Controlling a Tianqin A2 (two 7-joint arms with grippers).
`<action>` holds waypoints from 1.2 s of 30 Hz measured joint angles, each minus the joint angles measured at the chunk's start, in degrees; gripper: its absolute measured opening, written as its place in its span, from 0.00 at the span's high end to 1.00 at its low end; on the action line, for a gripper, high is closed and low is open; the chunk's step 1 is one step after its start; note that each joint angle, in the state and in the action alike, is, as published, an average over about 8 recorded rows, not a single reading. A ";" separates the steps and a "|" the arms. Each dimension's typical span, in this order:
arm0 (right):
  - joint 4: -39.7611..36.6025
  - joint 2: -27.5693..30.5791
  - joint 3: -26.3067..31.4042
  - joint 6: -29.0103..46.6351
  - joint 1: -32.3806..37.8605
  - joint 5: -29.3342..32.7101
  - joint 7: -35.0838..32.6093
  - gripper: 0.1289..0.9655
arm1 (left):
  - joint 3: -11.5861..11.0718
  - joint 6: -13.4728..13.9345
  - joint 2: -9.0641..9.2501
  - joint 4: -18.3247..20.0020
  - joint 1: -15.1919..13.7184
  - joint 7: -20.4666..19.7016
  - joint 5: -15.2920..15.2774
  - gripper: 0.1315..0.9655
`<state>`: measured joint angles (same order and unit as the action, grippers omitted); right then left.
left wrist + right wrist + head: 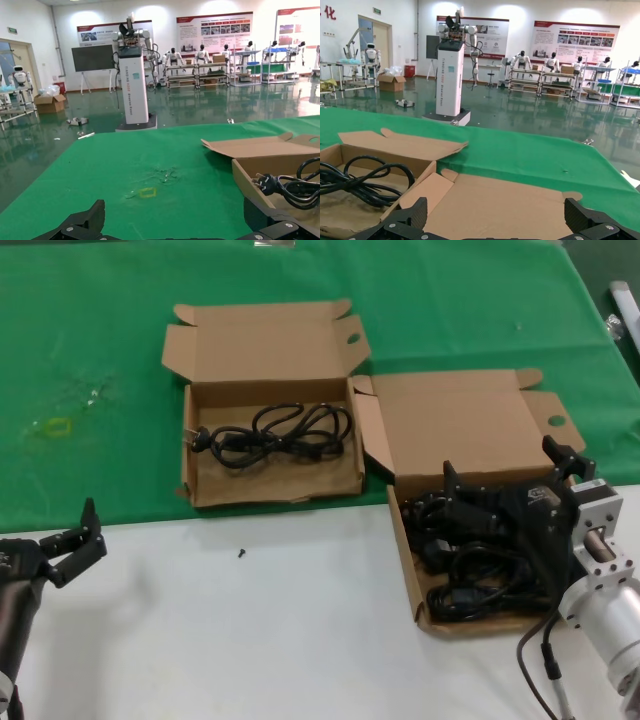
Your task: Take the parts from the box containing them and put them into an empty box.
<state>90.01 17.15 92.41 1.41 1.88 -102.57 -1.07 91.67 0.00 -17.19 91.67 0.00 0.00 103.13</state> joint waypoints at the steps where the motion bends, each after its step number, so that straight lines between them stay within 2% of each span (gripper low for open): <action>1: 0.00 0.00 0.00 0.00 0.00 0.00 0.00 0.00 | 0.00 0.00 0.00 0.00 0.00 0.00 0.00 0.00; 36: 0.01 0.00 0.00 0.00 -0.01 0.00 0.00 0.00 | 0.00 0.00 0.00 0.00 0.00 0.00 0.00 0.00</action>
<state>90.02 17.15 92.41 1.40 1.87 -102.57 -1.07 91.67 0.00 -17.19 91.67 0.00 0.00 103.13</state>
